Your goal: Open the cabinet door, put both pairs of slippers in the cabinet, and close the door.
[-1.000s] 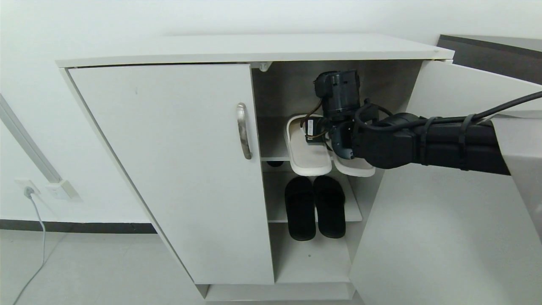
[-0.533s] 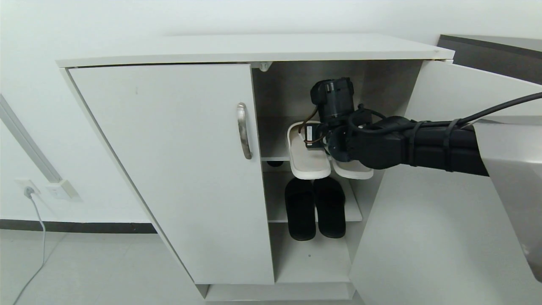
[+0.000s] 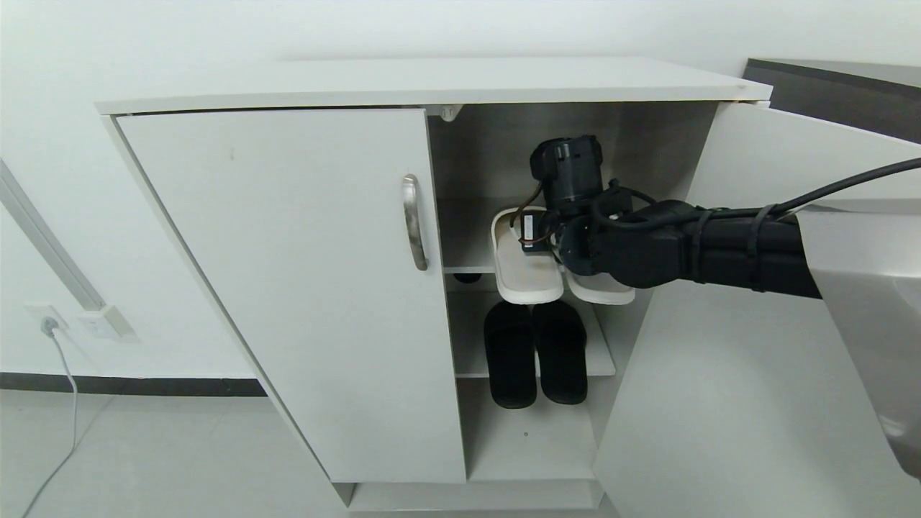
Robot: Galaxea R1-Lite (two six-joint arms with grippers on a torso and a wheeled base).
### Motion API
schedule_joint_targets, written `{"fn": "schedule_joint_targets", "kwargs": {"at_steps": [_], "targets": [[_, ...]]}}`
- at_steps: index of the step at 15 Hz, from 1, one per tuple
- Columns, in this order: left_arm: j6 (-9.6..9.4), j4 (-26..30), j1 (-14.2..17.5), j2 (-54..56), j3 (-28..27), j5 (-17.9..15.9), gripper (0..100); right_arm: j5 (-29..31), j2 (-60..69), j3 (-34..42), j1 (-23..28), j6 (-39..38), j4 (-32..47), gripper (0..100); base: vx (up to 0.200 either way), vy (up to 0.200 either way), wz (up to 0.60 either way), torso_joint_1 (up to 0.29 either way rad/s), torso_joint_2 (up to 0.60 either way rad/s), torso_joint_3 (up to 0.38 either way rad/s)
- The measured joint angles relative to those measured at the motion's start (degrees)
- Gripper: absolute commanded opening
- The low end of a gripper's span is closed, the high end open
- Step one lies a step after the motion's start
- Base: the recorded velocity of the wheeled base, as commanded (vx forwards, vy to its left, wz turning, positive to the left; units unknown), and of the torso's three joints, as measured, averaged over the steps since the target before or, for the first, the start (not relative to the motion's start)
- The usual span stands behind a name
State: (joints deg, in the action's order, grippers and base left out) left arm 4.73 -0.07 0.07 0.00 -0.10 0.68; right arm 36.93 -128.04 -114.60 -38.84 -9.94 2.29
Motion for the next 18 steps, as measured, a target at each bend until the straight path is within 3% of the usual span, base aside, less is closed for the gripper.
{"fn": "schedule_joint_targets", "kwargs": {"at_steps": [1,8,18], "targets": [[0.0,0.0,0.0,0.0,0.0,0.0,0,0.0,0.0,0.0,0.0,0.0,0.0,100,0.0,0.0,0.0,0.0,0.0,0.0],[0.0,0.0,0.0,0.0,0.0,0.1,0,0.5,0.8,0.4,-1.3,0.0,0.4,100,0.0,0.0,0.0,0.0,0.0,0.0],[0.0,0.0,0.0,0.0,0.0,0.1,0,0.6,9.7,14.9,-4.4,-2.8,-0.1,100,0.0,0.0,0.0,0.0,0.0,0.0]]}}
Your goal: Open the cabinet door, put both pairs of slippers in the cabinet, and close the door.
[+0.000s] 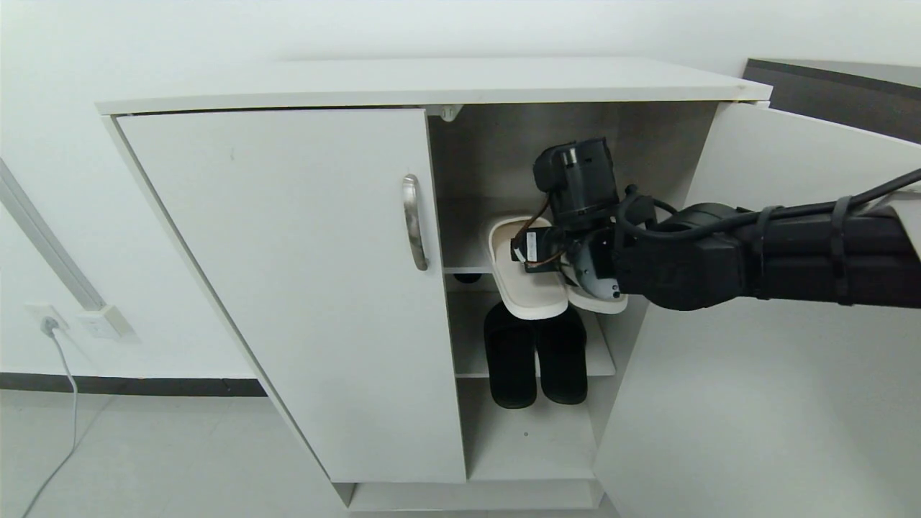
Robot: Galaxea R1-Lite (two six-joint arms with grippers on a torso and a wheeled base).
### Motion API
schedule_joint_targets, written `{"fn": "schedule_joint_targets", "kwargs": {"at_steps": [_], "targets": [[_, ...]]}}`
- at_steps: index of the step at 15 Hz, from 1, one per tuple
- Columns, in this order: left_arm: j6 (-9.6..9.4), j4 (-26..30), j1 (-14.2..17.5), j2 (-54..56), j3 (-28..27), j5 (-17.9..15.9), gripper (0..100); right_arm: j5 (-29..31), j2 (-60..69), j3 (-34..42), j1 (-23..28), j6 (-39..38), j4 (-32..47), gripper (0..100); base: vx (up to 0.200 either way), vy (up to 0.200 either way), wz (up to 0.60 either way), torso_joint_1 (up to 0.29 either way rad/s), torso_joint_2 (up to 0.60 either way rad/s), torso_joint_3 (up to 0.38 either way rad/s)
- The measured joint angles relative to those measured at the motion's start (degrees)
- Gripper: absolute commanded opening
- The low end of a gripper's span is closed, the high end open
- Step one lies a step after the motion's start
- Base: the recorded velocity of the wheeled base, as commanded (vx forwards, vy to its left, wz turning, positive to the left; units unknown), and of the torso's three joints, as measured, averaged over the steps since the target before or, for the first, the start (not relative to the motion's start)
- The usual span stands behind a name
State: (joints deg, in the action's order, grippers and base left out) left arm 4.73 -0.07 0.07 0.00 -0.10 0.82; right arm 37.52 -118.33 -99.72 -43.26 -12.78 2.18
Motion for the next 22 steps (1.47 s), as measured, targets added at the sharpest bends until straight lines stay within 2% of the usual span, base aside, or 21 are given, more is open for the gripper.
{"fn": "schedule_joint_targets", "kwargs": {"at_steps": [3,8,9,11,13,21,22], "targets": [[0.02,0.0,0.0,0.0,0.0,0.0,0,-0.4,5.8,8.0,-3.0,-2.2,-0.8,100,0.0,0.0,0.0,0.0,0.0,0.0],[0.02,0.0,0.0,0.0,0.0,0.0,0,-0.6,16.4,24.5,-9.3,-2.7,-8.9,100,0.0,0.0,0.0,0.0,0.0,0.0],[0.0,0.0,0.0,0.0,0.0,0.0,0,-0.6,18.0,27.5,-10.3,-2.6,-11.5,0,0.0,0.0,0.0,0.0,0.0,0.0],[0.0,0.0,0.0,0.0,0.0,0.0,0,-0.7,20.5,32.1,-12.0,-2.3,-16.0,0,0.0,0.0,0.0,0.0,0.0,0.0],[0.0,0.0,0.0,0.0,0.0,0.0,0,-1.0,21.8,34.3,-13.1,-2.2,-16.6,0,0.0,0.0,0.0,0.0,0.0,0.0],[0.05,0.0,0.0,0.0,0.0,0.0,0,-1.8,22.6,36.1,-14.2,-2.4,-16.7,0,0.0,0.0,0.0,0.0,0.0,0.0],[0.02,0.0,0.0,0.0,0.0,-0.1,0,-1.8,22.6,36.1,-14.2,-2.4,-16.8,0,-0.2,0.0,0.0,0.002,0.0,0.002]]}}
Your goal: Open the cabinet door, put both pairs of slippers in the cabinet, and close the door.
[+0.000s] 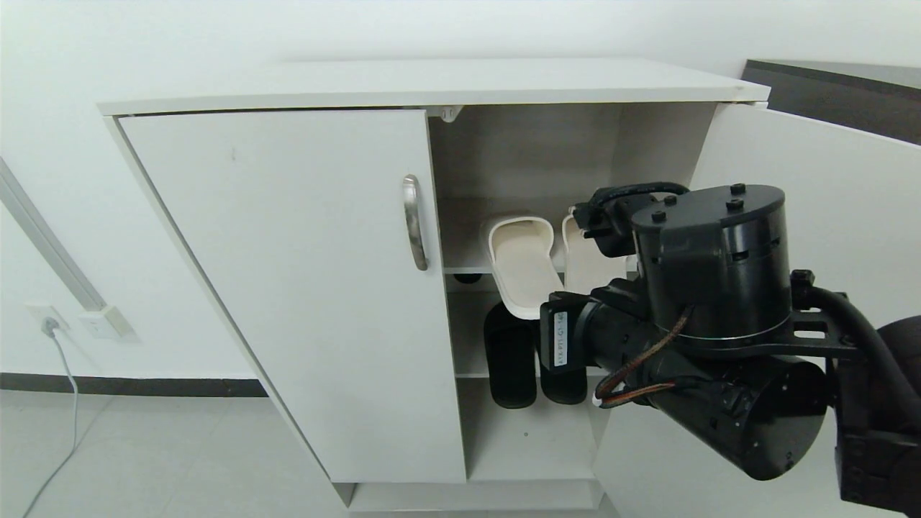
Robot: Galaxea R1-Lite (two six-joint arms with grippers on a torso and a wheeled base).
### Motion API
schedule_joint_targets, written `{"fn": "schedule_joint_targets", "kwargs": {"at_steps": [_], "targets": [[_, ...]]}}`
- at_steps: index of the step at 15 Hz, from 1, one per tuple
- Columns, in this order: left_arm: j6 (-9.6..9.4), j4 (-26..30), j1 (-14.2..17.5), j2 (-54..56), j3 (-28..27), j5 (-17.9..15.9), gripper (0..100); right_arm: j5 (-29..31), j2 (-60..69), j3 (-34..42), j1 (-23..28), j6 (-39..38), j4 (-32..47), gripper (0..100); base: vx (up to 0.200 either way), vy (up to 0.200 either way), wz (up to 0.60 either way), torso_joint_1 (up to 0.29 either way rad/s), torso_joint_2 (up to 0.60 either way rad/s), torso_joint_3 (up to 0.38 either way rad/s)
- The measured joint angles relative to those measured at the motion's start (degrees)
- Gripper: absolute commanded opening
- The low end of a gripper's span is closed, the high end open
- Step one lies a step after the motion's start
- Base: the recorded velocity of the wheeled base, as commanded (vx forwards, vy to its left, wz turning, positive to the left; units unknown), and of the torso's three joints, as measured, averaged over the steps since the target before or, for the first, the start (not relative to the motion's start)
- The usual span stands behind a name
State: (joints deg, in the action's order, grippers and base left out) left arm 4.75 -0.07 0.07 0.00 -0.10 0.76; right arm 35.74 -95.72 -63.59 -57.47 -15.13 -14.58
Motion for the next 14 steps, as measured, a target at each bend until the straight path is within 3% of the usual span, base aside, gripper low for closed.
{"fn": "schedule_joint_targets", "kwargs": {"at_steps": [14], "targets": [[-0.02,0.0,0.0,-0.1,0.0,-0.1,0,-1.6,-0.2,5.1,0.3,3.5,-4.2,0,-0.2,0.0,0.0,0.002,0.0,0.004]]}}
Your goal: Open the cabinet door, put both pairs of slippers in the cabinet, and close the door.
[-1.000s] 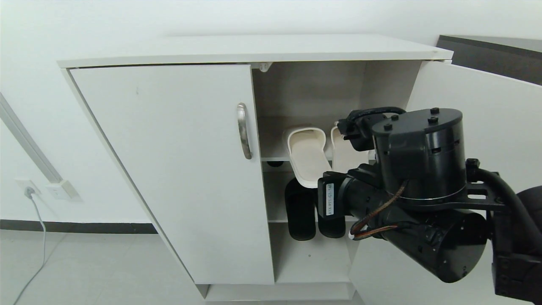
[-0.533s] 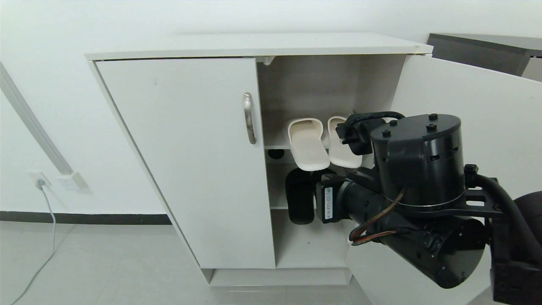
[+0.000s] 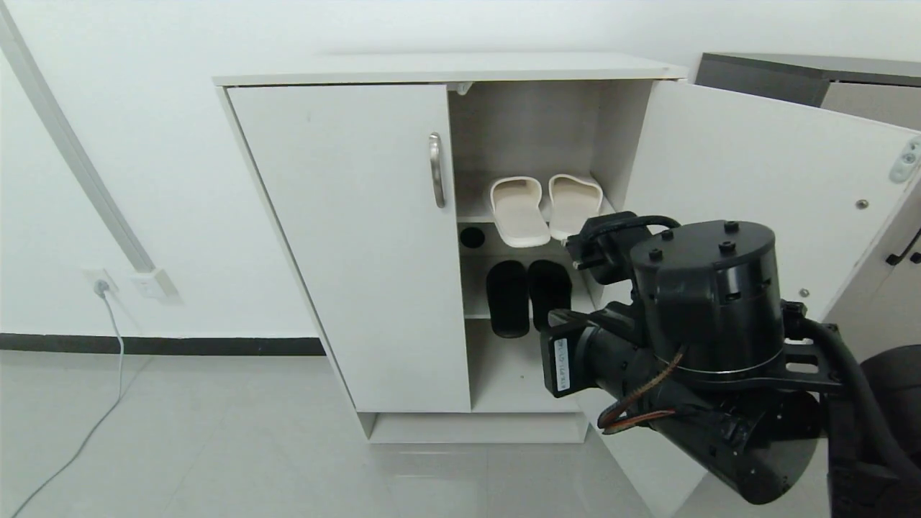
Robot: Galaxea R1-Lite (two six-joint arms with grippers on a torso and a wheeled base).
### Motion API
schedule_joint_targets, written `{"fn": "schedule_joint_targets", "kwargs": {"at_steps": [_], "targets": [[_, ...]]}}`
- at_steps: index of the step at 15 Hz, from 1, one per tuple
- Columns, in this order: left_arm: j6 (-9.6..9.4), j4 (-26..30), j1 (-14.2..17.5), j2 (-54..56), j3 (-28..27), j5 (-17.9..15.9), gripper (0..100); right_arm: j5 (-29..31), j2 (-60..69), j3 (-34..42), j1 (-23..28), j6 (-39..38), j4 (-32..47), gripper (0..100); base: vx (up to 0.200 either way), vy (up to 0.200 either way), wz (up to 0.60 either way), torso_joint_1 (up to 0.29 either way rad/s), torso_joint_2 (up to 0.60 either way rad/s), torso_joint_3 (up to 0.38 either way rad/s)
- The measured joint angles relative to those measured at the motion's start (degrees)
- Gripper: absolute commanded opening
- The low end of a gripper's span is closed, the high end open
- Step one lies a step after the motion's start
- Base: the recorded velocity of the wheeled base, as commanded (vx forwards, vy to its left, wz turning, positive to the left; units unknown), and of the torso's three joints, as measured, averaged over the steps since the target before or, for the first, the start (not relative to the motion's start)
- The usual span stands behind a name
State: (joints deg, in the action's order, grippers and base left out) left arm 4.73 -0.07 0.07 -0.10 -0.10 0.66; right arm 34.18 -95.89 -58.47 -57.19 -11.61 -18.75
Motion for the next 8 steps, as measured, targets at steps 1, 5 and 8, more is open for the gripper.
{"fn": "schedule_joint_targets", "kwargs": {"at_steps": [1,5,8], "targets": [[0.0,0.0,0.0,0.0,0.0,0.1,0,-0.7,0.0,0.8,0.2,0.3,-1.2,0,-0.2,0.0,0.0,0.002,0.0,-0.007],[0.0,0.0,0.0,0.0,0.0,0.1,0,-1.2,-0.5,2.3,0.5,1.0,-3.0,0,0.0,0.0,0.0,0.0,0.0,0.0],[0.0,0.0,0.0,0.0,0.0,0.1,0,-1.2,-1.1,3.1,0.7,1.0,-3.1,0,0.0,0.0,0.0,0.0,0.0,0.0]]}}
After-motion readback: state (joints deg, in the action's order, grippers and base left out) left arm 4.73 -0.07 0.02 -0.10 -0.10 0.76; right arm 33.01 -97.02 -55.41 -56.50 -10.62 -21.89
